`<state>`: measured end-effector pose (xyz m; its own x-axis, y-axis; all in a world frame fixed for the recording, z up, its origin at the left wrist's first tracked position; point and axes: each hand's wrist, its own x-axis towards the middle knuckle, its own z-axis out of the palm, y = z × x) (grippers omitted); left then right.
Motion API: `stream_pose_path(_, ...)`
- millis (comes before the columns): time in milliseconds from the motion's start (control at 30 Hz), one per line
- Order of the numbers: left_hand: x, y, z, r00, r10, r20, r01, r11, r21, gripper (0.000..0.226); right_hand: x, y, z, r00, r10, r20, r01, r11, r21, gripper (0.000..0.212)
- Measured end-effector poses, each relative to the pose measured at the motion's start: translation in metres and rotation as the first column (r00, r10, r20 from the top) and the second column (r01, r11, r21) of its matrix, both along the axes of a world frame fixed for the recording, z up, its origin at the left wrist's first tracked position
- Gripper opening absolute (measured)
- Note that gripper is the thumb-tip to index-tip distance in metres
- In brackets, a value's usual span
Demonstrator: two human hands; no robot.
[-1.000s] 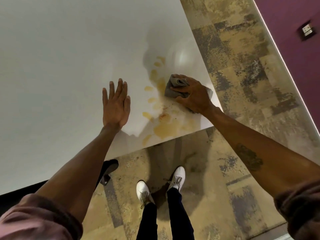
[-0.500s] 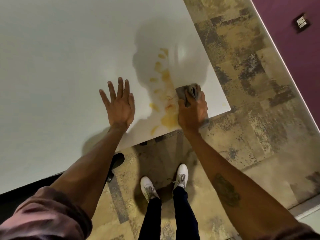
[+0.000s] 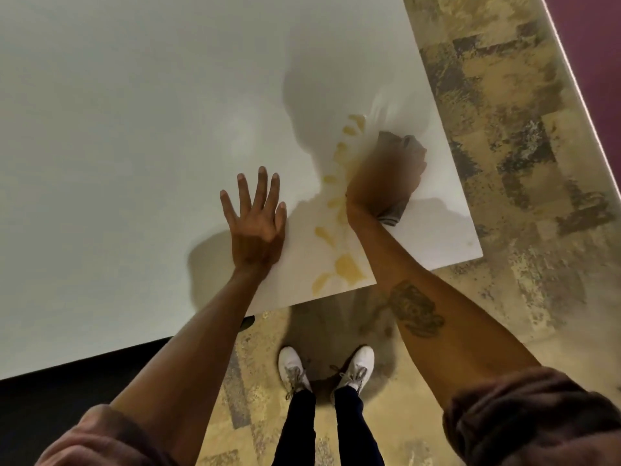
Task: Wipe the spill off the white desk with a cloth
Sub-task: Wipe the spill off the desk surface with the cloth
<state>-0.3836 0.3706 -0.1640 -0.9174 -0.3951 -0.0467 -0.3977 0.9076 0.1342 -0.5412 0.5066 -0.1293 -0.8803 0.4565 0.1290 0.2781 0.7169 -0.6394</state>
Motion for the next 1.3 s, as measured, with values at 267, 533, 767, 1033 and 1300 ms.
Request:
stream_pose_path(267, -0.005, 0.000, 0.008, 0.998, 0.022, 0.060, -0.023, 1.000, 0.009, 0.056, -0.067, -0.014, -0.010, 0.982, 0.186, 0.017, -0.185, 0.980, -0.074, 0.041)
stream_pose_path(533, -0.005, 0.000, 0.010, 0.999, 0.020, 0.042, -0.022, 0.999, 0.034, 0.054, -0.102, -0.015, -0.006, 0.869, 0.494, 0.028, -0.490, 0.867, -0.092, 0.042)
stream_pose_path(767, -0.003, -0.001, 0.001, 1.000, 0.003, -0.022, -0.003, 1.000, -0.002, 0.050, -0.090, 0.000, 0.008, 0.592, 0.801, 0.093, -0.791, 0.599, -0.125, 0.034)
stream_pose_path(1033, -0.002, -0.001, 0.003, 1.000, 0.004, 0.023, -0.006, 0.998, 0.063, 0.058, -0.038, 0.017, 0.019, 0.346, 0.920, 0.182, -0.919, 0.372, -0.133, 0.039)
stream_pose_path(1300, 0.000, -0.001, 0.004, 1.000, 0.005, 0.018, -0.006, 0.994, 0.107, 0.055, 0.017, 0.035, 0.005, 0.224, 0.962, 0.158, -0.952, 0.251, -0.175, 0.039)
